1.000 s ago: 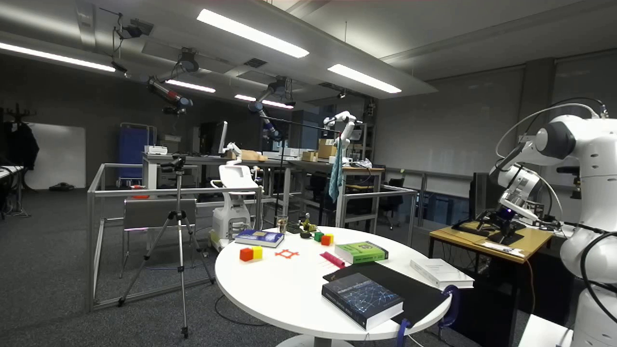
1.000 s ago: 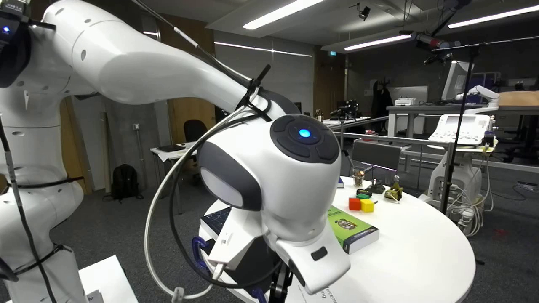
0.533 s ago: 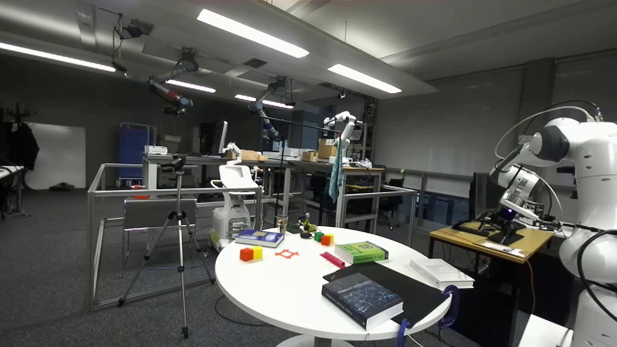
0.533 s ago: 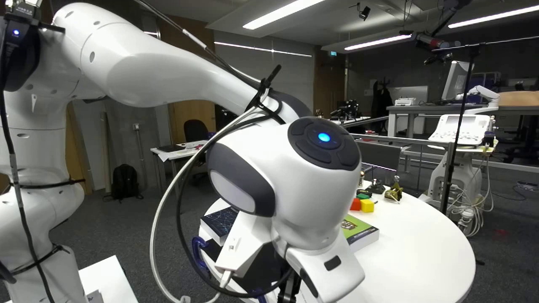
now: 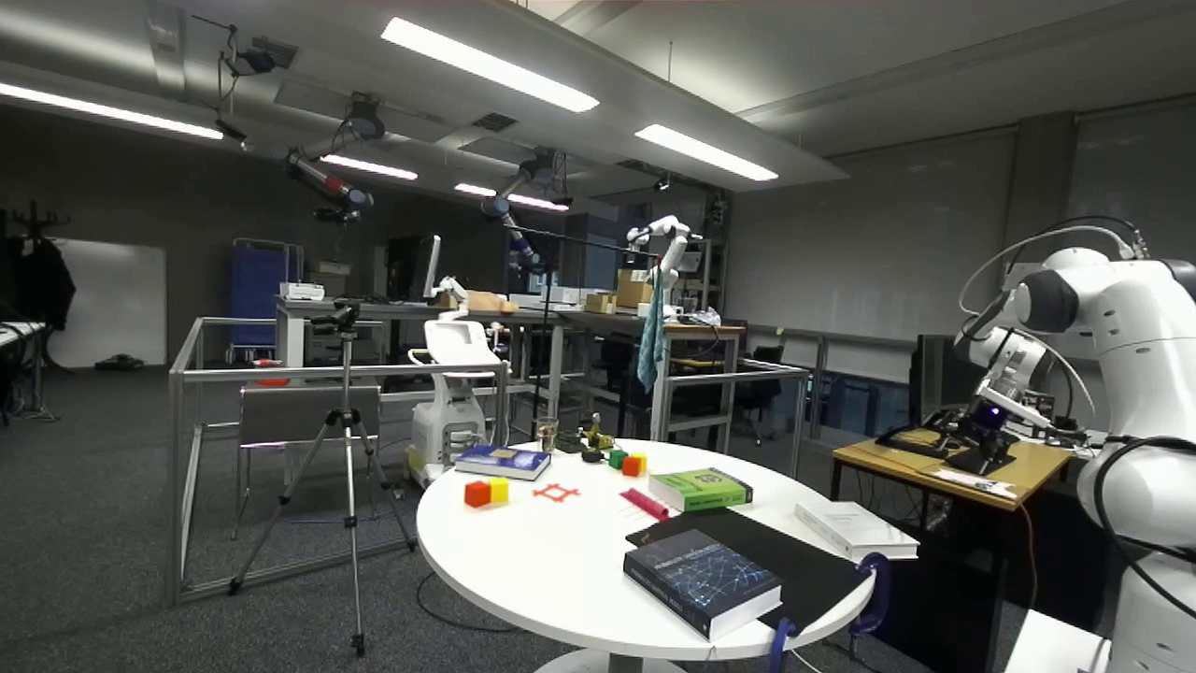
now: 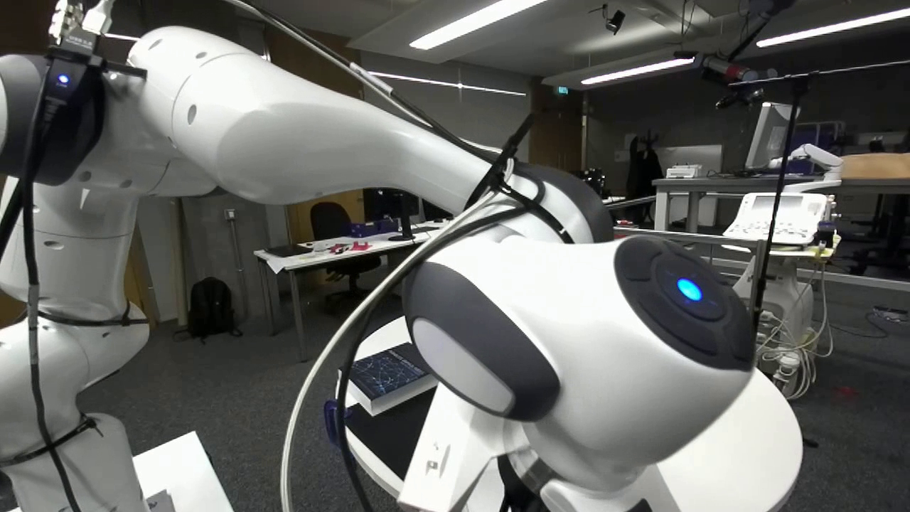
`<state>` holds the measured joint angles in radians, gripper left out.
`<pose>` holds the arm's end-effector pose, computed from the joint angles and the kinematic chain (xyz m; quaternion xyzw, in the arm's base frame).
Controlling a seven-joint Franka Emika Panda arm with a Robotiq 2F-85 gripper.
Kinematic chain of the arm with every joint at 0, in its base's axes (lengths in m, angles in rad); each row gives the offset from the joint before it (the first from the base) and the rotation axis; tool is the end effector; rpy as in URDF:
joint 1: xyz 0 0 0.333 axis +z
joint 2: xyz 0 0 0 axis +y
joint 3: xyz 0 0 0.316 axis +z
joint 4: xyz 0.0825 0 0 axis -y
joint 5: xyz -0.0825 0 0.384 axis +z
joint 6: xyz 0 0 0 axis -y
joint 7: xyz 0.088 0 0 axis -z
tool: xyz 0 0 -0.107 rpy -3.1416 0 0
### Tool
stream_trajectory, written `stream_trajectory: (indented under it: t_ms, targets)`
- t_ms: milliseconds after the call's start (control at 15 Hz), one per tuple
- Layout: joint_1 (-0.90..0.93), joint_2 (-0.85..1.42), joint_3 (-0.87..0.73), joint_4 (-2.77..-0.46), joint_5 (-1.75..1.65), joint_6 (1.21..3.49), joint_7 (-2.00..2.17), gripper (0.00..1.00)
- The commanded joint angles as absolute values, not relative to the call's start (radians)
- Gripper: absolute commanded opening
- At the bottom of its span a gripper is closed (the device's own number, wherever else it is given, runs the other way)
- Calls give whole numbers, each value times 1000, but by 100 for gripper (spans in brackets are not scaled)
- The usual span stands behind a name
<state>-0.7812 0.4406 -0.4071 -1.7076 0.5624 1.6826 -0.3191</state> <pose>0.2970 -0.5410 0.3314 -0.8319 0.4852 0.0246 0.2682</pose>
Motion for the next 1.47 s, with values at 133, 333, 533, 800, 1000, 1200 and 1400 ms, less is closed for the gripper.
stream_trajectory:
  t_ms: [133, 333, 533, 800, 1000, 1200, 1400]
  targets:
    - [-913, 564, -295, -1530, 588, 1588, -417, 100]
    - [-965, 612, -244, -1479, 585, 1585, -467, 100]
    - [-1013, 654, -201, -1454, 592, 1584, -505, 100]
    - [-1056, 711, -154, -1438, 587, 1603, -533, 100]
    - [-1070, 759, -125, -1419, 590, 1627, -532, 100]
    - [-1067, 795, -97, -1405, 590, 1668, -532, 100]
    - [-1056, 830, -68, -1393, 588, 1719, -533, 100]
